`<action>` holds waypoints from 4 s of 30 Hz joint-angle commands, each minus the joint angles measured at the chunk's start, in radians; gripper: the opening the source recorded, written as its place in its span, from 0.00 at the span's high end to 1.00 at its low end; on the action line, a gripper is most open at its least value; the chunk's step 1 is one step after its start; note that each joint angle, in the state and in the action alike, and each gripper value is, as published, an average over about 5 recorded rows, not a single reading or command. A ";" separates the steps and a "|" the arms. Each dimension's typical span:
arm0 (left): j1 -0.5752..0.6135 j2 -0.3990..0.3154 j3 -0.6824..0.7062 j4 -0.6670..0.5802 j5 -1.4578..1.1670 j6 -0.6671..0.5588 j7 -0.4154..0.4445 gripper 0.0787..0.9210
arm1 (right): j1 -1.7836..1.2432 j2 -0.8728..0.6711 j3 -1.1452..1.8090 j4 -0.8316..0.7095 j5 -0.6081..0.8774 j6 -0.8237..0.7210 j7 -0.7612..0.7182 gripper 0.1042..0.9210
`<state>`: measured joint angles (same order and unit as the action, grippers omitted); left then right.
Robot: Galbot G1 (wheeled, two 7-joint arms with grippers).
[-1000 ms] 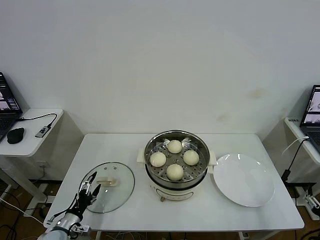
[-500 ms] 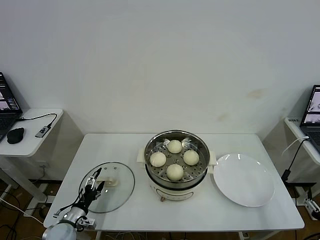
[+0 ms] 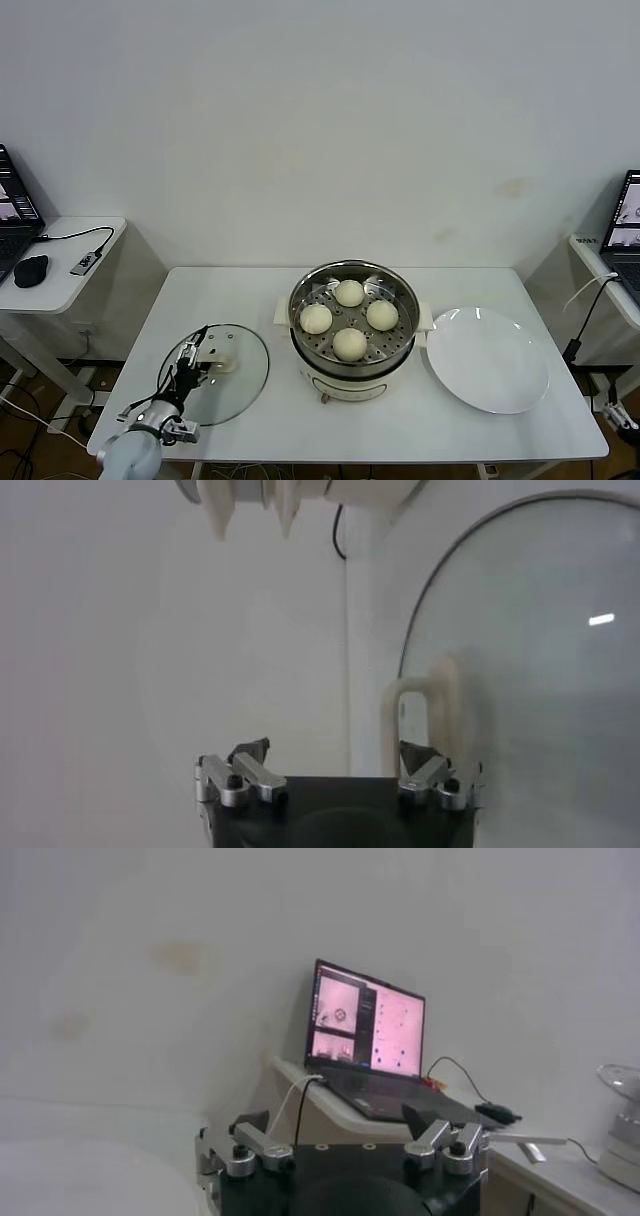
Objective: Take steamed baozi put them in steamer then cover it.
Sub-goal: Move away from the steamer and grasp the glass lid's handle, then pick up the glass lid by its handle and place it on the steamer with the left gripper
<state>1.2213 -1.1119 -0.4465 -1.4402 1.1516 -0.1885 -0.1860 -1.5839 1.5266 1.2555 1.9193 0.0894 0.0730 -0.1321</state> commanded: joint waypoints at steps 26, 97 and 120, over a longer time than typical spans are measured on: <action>0.098 0.044 -0.071 -0.230 -0.091 0.087 0.001 0.93 | -0.025 -0.064 -0.107 0.006 -0.029 0.019 -0.039 0.12; -0.467 -0.294 0.713 -0.300 0.228 0.786 0.542 0.93 | 0.029 -0.023 -0.353 -0.102 -0.205 0.084 -0.075 0.12; -0.440 -0.317 0.710 -0.285 0.246 0.775 0.532 0.93 | 0.024 -0.025 -0.353 -0.109 -0.207 0.086 -0.076 0.12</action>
<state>0.7780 -1.4152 0.2614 -1.7315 1.3879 0.5867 0.3475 -1.5612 1.5008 0.9034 1.8128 -0.1158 0.1583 -0.2075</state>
